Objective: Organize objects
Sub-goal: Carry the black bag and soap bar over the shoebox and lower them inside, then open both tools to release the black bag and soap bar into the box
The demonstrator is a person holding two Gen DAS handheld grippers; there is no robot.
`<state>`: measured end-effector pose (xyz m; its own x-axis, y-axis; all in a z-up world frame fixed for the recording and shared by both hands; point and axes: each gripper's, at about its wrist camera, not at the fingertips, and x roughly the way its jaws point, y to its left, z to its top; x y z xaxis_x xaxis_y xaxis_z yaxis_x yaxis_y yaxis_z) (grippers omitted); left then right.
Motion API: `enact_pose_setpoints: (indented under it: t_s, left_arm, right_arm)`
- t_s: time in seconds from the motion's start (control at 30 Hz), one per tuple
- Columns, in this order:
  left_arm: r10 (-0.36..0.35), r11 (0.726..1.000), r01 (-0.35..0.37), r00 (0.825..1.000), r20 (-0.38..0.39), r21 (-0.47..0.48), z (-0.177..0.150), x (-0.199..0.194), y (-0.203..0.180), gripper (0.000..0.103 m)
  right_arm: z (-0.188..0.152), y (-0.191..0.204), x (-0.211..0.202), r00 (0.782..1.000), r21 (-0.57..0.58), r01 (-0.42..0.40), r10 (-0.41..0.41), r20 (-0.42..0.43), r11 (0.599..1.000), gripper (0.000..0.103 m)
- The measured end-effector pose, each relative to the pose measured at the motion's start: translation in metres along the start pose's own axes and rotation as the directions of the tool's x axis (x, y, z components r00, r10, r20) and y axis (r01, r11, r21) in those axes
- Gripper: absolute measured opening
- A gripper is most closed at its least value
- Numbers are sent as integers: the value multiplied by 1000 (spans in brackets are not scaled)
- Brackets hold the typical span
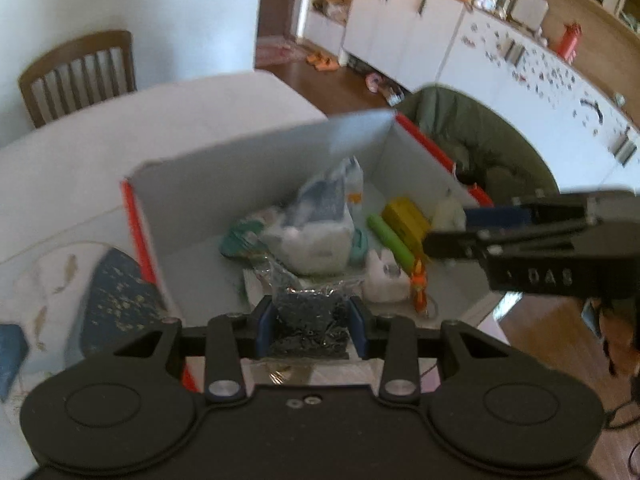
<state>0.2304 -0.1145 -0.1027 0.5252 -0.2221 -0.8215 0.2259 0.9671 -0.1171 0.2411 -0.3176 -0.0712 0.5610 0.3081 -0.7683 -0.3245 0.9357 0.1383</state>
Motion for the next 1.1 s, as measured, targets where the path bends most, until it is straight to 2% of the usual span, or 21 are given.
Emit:
enact_pose_setpoints:
  t_s: [0.23, 0.67, 0.9, 1.1]
  left_arm:
    - [9, 1000, -8, 999, -53, 20, -2, 26, -10, 37]
    - [31, 999, -29, 994, -103, 19, 1, 51, -15, 37]
    - [42, 999, -39, 991, -127, 28, 3, 60, -16, 37]
    - [39, 999, -35, 992, -123, 29, 5, 61, -17, 37]
  right_arm:
    - [3, -4, 33, 998, -53, 11, -14, -54, 999, 45]
    - [7, -5, 66, 993, -40, 9, -14, -119, 999, 45]
    - [7, -8, 77, 988, -11, 4, -5, -157, 1000, 45]
    - [7, -9, 77, 989, -7, 4, -5, -150, 1000, 46]
